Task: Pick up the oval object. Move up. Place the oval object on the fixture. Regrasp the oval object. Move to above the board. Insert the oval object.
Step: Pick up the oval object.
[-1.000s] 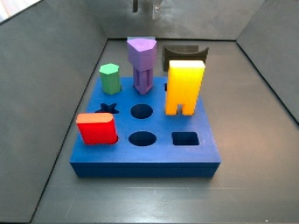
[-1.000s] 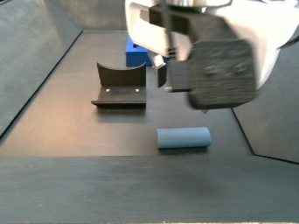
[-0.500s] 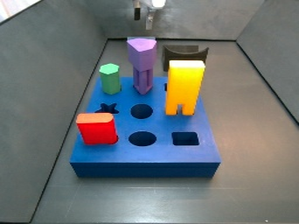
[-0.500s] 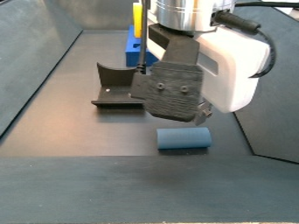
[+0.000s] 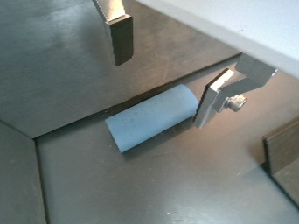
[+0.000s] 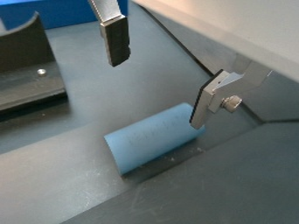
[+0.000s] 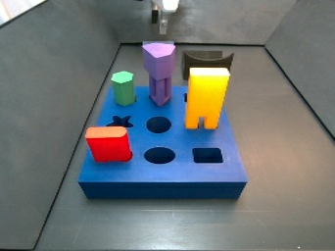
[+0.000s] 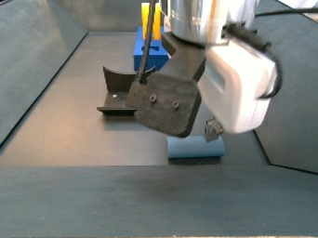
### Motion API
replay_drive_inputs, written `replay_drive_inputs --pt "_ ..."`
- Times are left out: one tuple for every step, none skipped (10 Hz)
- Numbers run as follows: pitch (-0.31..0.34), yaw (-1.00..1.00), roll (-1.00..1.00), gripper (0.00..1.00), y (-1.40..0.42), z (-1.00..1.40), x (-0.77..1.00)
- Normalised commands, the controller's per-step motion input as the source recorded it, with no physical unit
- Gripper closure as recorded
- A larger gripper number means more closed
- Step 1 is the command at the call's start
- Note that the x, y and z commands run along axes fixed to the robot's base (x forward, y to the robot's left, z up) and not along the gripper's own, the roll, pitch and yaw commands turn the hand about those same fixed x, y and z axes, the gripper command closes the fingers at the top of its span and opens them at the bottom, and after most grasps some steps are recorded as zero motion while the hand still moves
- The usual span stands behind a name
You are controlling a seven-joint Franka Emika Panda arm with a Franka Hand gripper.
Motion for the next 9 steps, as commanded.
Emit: replay_drive_inputs --pt "-0.214 -0.36 -0.34 0.00 0.03 -0.39 0.00" --pt "-0.261 -0.38 -0.42 0.00 0.00 -0.23 0.00" --pt "-0.269 -0.42 -0.41 0.00 -0.05 -0.24 0.00" --pt "-0.201 -0.32 -0.31 0.00 -0.14 -0.42 0.00" --pt "-0.226 -0.27 -0.32 0.00 -0.11 -0.39 0.00" --pt "-0.229 -0.17 -0.26 0.00 -0.03 -0.37 0.00" --pt "-0.219 -0.13 -0.21 0.00 0.00 -0.37 0.03" --pt "-0.169 -0.08 -0.13 0.00 0.00 -0.26 0.00" --pt "-0.136 -0.02 -0.09 0.00 0.00 -0.19 0.00"
